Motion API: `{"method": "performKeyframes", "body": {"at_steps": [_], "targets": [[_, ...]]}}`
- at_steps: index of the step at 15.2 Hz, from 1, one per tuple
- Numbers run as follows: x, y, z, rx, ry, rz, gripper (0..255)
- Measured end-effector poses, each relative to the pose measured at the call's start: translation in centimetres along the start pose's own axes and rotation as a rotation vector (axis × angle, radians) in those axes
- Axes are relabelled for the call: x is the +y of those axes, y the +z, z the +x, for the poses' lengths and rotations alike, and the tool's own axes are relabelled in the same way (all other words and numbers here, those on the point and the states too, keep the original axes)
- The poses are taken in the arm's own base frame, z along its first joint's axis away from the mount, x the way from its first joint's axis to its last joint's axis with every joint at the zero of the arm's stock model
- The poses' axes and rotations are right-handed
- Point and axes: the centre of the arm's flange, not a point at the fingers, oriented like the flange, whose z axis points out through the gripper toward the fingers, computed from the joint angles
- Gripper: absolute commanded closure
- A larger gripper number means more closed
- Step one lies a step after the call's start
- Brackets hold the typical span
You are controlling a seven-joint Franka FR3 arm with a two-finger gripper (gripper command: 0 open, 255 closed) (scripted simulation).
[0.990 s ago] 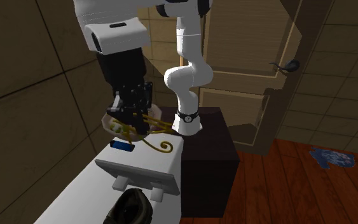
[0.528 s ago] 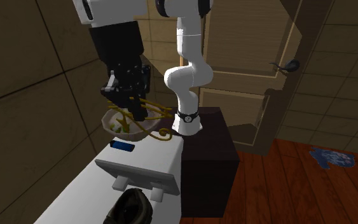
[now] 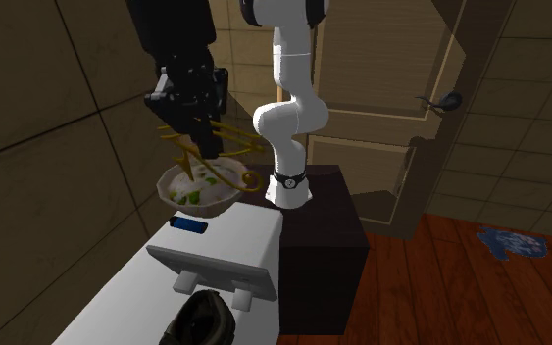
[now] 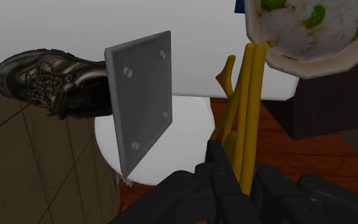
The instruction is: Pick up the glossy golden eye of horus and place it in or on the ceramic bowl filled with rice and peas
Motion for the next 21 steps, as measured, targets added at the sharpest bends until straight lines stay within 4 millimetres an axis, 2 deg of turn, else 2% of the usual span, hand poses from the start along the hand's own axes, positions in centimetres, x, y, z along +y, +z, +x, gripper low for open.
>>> {"method": "performKeyframes", "body": {"at_steps": [8,10,16,21], "targets": [[-7.4,-2.6,-5.9,0.001,0.001,0.0,255],[-9.5,-2.6,-7.5,0.001,0.001,0.0,255],[-11.7,-0.7,-7.6,-0.035,-0.037,0.04,255],[-12.3,0.5,-7.6,-0.035,-0.064,0.003,255]]}}
